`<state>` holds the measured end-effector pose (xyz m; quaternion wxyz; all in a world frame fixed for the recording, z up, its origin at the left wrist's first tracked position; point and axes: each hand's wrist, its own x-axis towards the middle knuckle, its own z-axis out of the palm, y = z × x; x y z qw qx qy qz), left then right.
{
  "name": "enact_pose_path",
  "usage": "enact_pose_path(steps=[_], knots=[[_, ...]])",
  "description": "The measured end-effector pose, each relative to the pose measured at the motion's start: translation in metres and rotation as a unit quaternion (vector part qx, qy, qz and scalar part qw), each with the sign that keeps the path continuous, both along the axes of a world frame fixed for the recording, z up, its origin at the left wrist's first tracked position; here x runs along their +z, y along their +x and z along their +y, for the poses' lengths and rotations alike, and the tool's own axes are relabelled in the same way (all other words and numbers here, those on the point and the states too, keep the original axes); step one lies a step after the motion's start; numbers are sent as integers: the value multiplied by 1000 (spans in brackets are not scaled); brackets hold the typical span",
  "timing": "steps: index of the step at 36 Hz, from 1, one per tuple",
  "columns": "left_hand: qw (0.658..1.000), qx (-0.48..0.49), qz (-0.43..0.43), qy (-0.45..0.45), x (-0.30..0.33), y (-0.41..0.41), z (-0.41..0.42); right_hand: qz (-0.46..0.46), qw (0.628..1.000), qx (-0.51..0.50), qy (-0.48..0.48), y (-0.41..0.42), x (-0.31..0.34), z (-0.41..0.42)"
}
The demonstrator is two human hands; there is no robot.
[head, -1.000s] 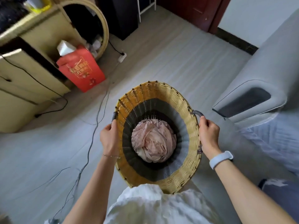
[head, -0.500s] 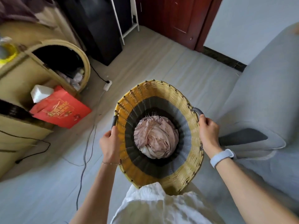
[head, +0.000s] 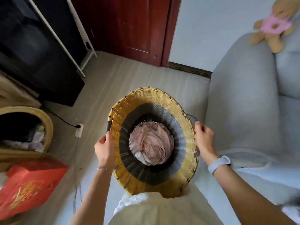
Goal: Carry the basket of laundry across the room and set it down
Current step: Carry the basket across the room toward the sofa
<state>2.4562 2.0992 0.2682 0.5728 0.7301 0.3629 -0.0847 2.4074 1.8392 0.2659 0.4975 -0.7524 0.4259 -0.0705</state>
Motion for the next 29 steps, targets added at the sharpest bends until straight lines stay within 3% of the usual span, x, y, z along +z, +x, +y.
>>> enact_pose_path(steps=[9, 17, 29], knots=[[994, -97, 12, 40, -10, 135, -56, -14, 1000, -22, -9, 80, -7, -46], [989, -122, -9, 80, -6, 265, -143, -6, 999, -44, -3, 209, -26, -126], [984, -169, -18, 53, -6, 428, -252, -10, 997, -75, -21, 362, -12, -234]])
